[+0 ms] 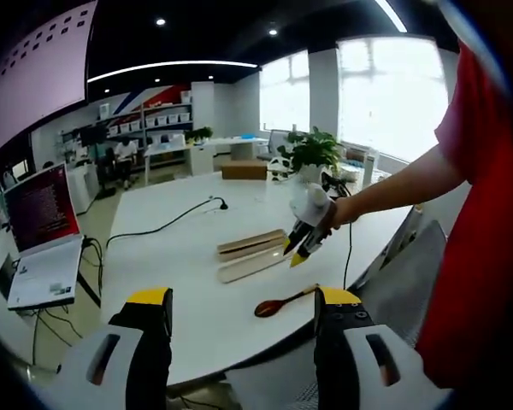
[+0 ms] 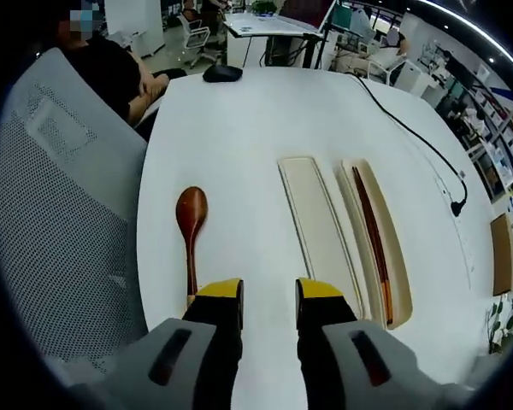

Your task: Arrange the utensils inside the cutlery case until each visible utensil rests in its matching compartment.

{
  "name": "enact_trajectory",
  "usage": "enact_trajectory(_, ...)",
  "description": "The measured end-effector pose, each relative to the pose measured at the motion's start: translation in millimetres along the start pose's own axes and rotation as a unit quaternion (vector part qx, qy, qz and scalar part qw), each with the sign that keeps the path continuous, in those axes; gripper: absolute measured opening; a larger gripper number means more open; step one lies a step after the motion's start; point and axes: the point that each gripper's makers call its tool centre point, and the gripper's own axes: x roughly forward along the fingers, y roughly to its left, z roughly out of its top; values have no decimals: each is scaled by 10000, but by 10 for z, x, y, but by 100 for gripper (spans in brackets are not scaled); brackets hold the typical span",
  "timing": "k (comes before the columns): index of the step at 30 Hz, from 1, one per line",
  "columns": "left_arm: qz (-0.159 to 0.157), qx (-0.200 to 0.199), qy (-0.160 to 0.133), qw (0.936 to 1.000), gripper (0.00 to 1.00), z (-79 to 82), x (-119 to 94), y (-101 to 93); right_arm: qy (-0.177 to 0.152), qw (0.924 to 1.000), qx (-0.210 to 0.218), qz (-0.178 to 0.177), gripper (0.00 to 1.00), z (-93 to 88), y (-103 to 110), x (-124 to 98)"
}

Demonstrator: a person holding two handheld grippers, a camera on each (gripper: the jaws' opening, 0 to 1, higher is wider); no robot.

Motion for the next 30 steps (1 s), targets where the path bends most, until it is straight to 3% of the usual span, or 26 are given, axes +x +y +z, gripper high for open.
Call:
enact_trajectory(15,116,-50,81,9999,68,-88,-70,-10,-68,9993,111,342,19,-51,435,194)
enact_trajectory(30,69,-299,-131,9994,70,-42,-88,-106,-20,9980,-62,629,16,-37,746,310)
